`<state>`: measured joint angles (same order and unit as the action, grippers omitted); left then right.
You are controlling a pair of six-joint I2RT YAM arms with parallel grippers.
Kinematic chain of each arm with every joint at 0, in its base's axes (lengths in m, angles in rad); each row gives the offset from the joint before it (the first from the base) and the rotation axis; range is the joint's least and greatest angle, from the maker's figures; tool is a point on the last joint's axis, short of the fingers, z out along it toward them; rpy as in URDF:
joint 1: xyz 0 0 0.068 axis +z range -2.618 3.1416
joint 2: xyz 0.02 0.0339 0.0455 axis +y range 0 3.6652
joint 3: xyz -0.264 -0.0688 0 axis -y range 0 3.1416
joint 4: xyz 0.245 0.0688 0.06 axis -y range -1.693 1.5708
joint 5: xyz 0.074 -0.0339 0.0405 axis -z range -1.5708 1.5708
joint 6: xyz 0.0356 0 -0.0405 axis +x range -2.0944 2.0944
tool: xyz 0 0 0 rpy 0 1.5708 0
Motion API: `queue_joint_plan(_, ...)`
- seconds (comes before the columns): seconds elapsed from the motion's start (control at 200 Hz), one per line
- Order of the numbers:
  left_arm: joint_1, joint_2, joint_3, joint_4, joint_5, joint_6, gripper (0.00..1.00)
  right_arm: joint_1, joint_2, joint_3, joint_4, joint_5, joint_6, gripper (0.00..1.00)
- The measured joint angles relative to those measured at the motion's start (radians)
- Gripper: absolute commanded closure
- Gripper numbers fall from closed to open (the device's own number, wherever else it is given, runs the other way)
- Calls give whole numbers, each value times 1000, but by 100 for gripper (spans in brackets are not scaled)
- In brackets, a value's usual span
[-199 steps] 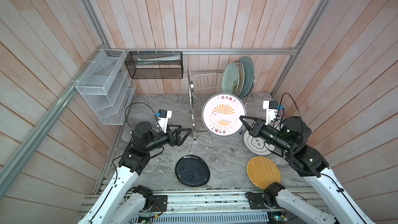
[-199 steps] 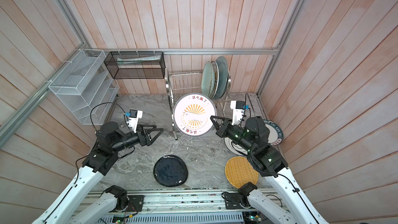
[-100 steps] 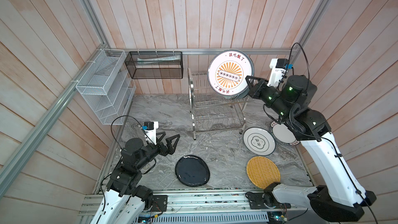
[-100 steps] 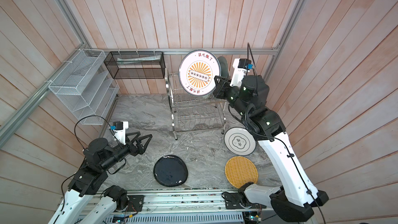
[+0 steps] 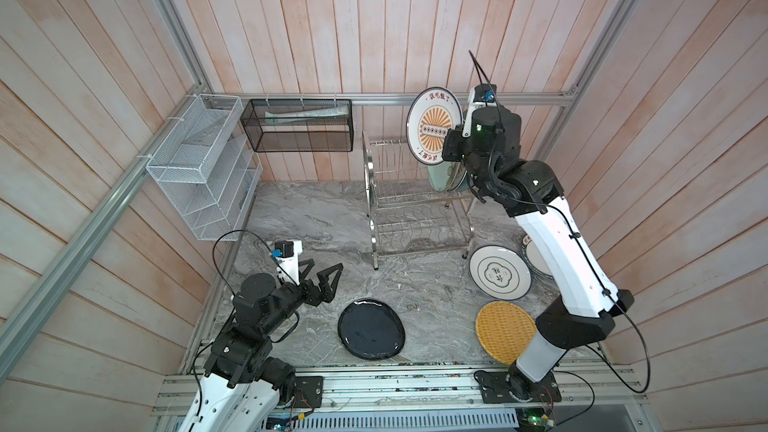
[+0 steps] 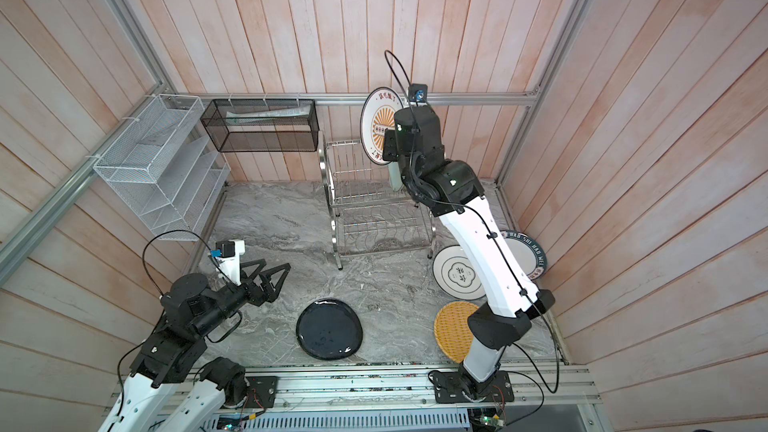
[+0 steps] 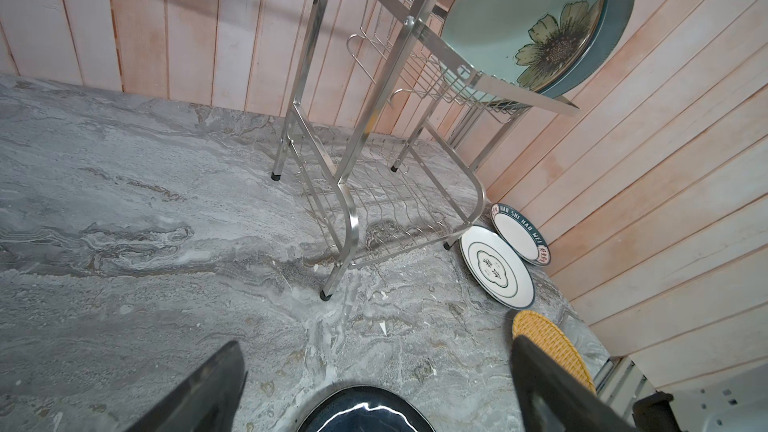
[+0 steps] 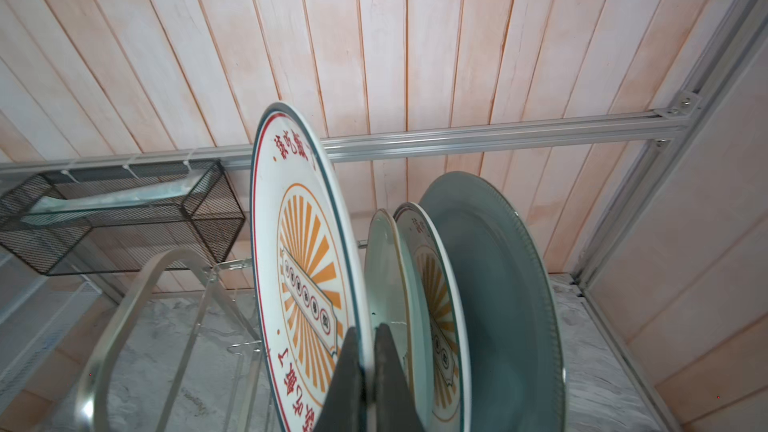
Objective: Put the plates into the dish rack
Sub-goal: 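Carry the sunburst plate into the rack with the right gripper while the left withdraws, then lower the sunburst plate into the rack slot beside the mint-green plate with the right gripper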
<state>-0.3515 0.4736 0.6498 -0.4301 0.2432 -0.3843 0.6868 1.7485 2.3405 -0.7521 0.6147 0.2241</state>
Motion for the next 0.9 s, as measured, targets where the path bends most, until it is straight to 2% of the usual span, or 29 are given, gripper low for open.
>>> queue_joint_plan(0.51, 15, 38, 0, 0, 47, 0, 0, 44, 109, 17, -69, 200, -130, 100)
queue_joint_plan(0.9, 20, 54, 0, 2, 71, 0, 0, 44, 116, 4, -71, 247, -160, 100)
